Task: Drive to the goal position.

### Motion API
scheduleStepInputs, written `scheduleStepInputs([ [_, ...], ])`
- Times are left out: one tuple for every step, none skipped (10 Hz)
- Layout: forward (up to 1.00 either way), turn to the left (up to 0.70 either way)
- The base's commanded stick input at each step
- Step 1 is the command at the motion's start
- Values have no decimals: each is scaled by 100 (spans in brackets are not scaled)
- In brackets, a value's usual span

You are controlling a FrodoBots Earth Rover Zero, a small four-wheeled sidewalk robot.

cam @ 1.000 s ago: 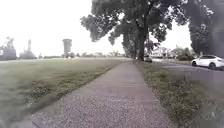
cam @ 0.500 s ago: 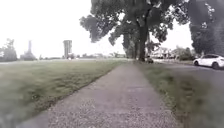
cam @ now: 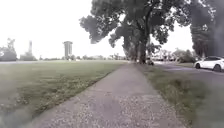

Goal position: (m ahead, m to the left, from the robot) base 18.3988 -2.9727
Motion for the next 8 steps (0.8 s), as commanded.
scheduleStepInputs([
  [70, -35],
  [70, -35],
  [70, -6],
  [70, 0],
  [70, 0],
  [70, 0],
  [70, 0],
  [70, 0],
])
